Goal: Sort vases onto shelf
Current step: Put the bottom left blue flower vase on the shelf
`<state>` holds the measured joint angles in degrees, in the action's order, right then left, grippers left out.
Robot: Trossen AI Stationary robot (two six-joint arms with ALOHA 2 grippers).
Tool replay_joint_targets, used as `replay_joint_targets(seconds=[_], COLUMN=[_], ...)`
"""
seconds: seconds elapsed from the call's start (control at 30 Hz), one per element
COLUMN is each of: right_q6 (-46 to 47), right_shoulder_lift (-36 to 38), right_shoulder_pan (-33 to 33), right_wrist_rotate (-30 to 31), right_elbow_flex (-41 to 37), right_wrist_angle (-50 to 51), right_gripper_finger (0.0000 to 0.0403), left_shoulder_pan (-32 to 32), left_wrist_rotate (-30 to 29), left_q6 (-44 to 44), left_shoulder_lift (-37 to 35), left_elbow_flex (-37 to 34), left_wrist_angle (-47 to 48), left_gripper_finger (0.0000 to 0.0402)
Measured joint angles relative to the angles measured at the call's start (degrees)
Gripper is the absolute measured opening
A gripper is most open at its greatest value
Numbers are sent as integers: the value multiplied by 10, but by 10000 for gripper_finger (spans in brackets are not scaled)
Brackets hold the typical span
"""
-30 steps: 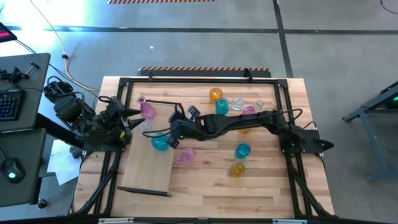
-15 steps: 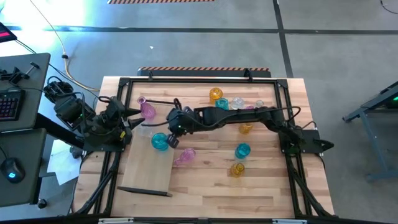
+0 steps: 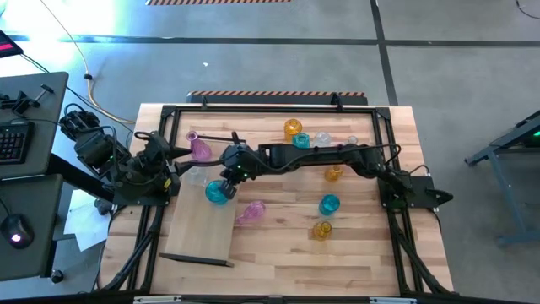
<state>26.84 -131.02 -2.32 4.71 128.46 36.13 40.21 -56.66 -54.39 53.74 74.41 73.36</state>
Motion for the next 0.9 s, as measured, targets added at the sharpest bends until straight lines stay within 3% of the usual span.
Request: replay_joint_targets(seconds=[0.9], right_q6=[66], right_shoulder_lift=[-8], right_shoulder_pan=[-58], right_wrist_rotate=[-43], right_elbow_flex=[0], right_wrist_angle=[-92], right_gripper_finger=[0], left_shoulder_pan=[0], left_wrist_rotate=[-11], left_q6=[0], left_shoulder_lift=[0], left_elbow_flex=[0], left_wrist_angle=[-4], left_gripper_finger=[170])
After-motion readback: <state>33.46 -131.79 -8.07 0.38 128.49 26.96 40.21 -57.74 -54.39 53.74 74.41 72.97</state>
